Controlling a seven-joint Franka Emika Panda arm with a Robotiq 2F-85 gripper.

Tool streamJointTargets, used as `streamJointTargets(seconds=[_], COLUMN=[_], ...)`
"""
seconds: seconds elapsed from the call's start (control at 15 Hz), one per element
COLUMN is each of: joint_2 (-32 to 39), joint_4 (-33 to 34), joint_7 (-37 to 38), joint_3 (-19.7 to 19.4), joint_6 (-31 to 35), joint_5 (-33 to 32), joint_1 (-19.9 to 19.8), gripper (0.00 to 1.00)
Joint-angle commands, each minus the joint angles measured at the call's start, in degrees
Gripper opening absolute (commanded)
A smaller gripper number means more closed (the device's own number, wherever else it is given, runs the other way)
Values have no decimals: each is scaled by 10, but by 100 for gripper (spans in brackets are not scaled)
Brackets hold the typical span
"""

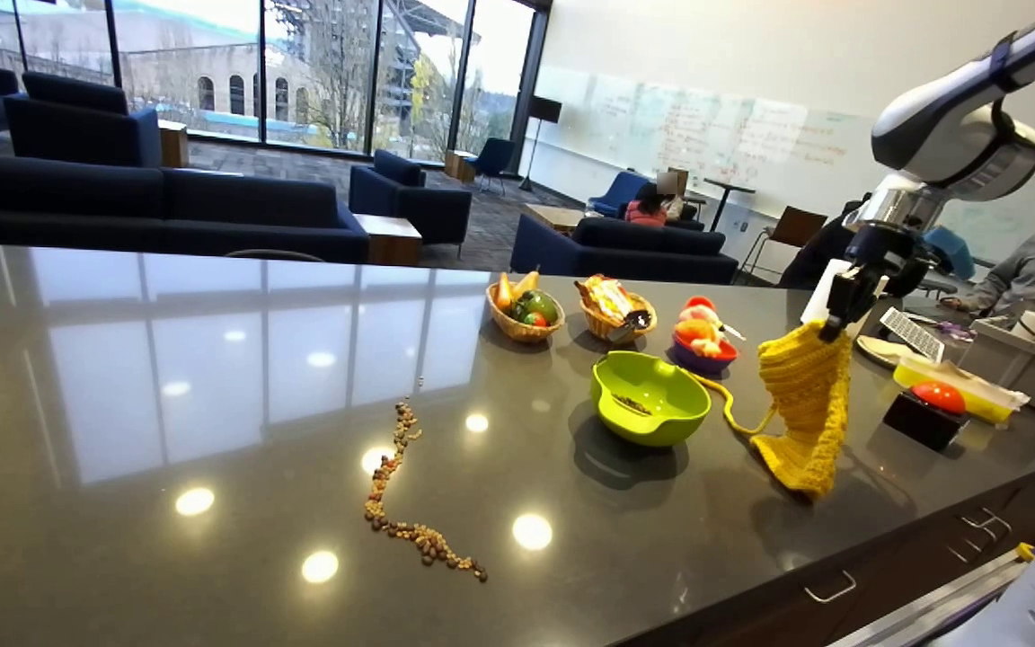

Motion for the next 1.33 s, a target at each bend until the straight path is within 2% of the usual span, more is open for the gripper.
streamJointTargets(seconds=[0.0, 0.2, 0.4, 0.47, 0.6, 0.93, 1.2, 1.27], joint_2=[43, 63, 71, 72, 74, 75, 66, 60], joint_4=[28, 36, 32, 31, 30, 25, 17, 10], joint_7=[9, 46, 103, 119, 156, 303, 386, 392], joint_3=[4, 14, 24, 26, 30, 36, 44, 49], joint_6=[27, 88, 160, 174, 198, 266, 241, 226], joint_5=[36, 40, 11, 2, -21, -142, -206, -201], joint_1=[-24, -35, -39, -41, -42, -52, -51, -46], gripper=[1, 1, 1, 31, 36, 69, 97, 99])
